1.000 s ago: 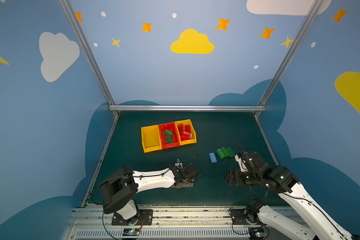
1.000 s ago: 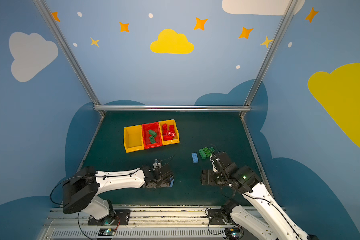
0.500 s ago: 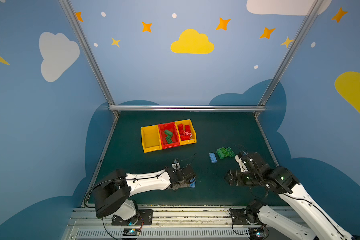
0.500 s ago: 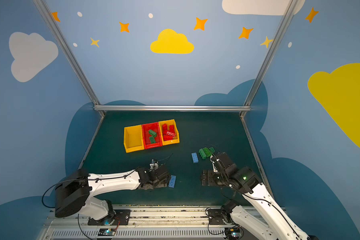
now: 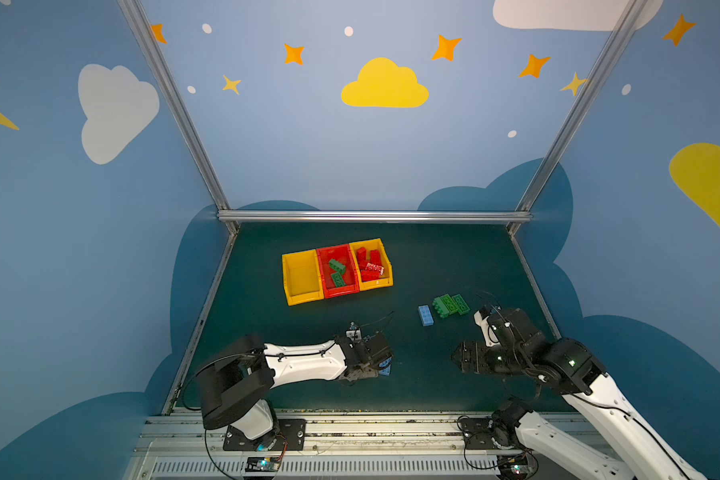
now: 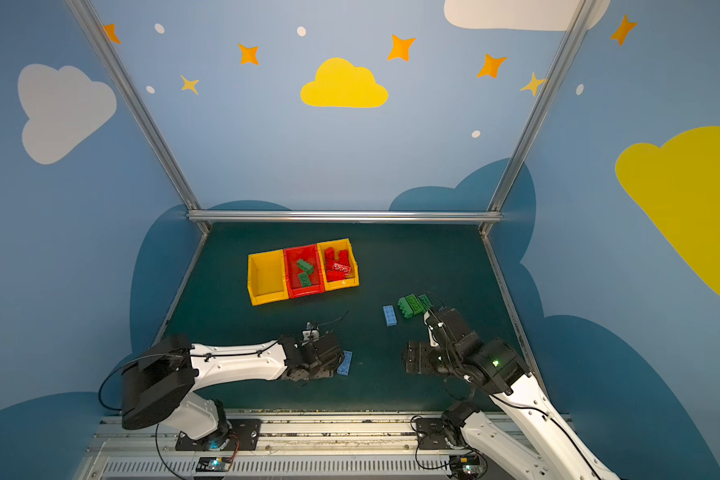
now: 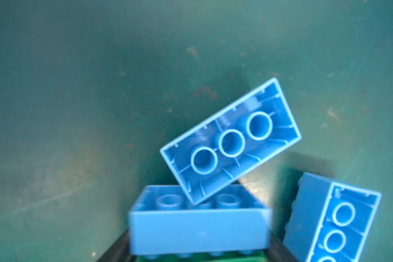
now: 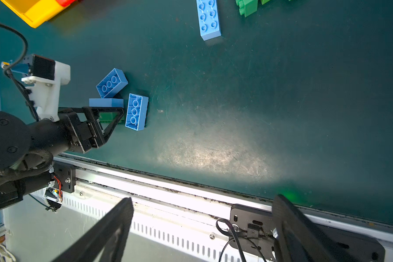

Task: Sort the legos into containers by color
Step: 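Grasp the green brick beneath the light-blue brick with the left gripper, then lift the green brick with the left gripper and carry it over the red bin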

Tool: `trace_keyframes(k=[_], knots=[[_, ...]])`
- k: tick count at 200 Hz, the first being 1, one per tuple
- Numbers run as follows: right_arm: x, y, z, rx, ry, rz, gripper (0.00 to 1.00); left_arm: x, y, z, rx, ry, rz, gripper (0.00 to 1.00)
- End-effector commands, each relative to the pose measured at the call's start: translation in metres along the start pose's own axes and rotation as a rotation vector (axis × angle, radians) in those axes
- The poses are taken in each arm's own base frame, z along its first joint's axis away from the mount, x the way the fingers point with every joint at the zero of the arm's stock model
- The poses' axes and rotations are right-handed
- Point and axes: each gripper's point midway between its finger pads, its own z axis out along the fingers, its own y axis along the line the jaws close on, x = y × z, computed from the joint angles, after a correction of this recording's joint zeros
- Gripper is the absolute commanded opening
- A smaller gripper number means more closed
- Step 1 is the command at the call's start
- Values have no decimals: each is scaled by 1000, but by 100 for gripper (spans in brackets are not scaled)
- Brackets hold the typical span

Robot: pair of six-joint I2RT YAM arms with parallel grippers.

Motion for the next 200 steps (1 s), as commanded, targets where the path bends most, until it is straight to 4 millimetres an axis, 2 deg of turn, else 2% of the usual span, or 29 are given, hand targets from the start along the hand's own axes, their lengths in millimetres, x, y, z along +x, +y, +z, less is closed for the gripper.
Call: trace_keyframes(k=[1,29,68,110,130,166,186,200], knots=[[4,-5,2,22,14,4,93,2,8,-1,-29,1,6,62],[1,-2,4,18,13,0,93,0,15,-10,-42,-4,6,60],[-7,7,11,0,12,-8,93,-7,28,-37,-55,-28,20,58],[-18,18,22,-15,22,-32,93,-36,37,-71,-50,-122,-7,58],[-26,22,26,-13,17,-48,93,-63,38,-83,-12,-152,-48,58],[-45,29,31,-1,-5,-67,93,-144,47,-97,25,-249,-115,58],[-56,31,35,15,-10,-70,93,-194,50,-96,31,-268,-129,59],[-65,31,37,29,-13,-68,93,-224,50,-86,19,-260,-122,60]])
